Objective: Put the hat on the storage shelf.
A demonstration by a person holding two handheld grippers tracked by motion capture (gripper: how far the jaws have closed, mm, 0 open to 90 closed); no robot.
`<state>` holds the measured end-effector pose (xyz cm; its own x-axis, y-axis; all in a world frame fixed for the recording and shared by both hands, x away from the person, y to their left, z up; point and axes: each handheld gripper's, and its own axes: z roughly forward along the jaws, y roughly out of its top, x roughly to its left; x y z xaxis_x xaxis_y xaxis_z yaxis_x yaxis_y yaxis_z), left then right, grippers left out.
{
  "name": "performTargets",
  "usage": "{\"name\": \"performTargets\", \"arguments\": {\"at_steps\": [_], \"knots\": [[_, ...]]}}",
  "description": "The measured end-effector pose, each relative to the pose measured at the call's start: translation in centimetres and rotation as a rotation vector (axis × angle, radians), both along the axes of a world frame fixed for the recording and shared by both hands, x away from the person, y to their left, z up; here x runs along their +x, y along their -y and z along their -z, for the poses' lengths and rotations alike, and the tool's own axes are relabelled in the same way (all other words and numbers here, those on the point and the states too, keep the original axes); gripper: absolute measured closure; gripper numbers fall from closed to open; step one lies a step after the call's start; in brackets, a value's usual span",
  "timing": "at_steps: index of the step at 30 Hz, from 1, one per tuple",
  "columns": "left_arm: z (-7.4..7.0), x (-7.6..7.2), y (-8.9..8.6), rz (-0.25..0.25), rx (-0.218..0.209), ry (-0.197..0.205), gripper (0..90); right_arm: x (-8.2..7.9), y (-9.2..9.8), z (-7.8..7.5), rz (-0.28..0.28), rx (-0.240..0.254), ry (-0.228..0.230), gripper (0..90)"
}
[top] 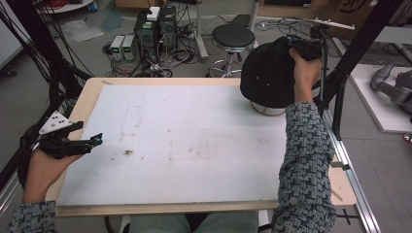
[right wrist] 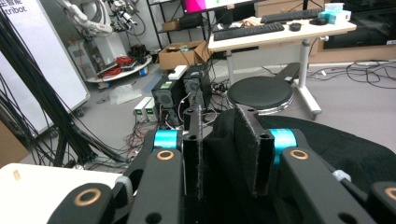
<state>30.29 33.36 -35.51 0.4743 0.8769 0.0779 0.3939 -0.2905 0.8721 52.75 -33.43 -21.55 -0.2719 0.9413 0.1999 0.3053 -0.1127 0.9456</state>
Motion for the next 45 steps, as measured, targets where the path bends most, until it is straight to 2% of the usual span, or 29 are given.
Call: {"name": "performTargets", "arguments": {"at_steps": [12,22,29,34,37,39,43,45], "knots": [[-0.1,0.0,0.1,0.004,-0.001,0.002,19.9,-0.2,0.1,-0.2,0.001,-0.004,0.008,72.5],[-0.1,0.0,0.1,0.007,-0.001,0.003,19.9,-0.6,0.5,-0.5,-0.007,0.007,0.010,66.0],[-0.1,0.3,0.3,0.011,-0.002,0.003,19.9,-1.3,0.5,-0.9,-0.042,0.003,0.008,57.2],[0.0,0.7,0.7,0.018,-0.007,0.001,19.9,-2.1,0.4,-1.3,-0.083,-0.017,0.004,50.0],[0.0,0.9,0.9,0.029,-0.003,0.001,19.9,-2.7,0.2,-1.5,-0.089,-0.036,0.007,45.3],[-0.1,1.0,1.0,0.034,-0.005,0.003,19.9,-3.4,0.1,-1.4,-0.079,-0.060,0.055,43.1],[0.0,1.2,1.2,0.040,-0.002,0.000,19.9,-4.4,-0.1,-0.9,-0.104,-0.079,0.023,36.1],[0.1,1.4,1.4,0.042,-0.003,-0.004,19.9,-5.0,-0.2,-0.5,-0.118,-0.081,0.036,33.4]]}}
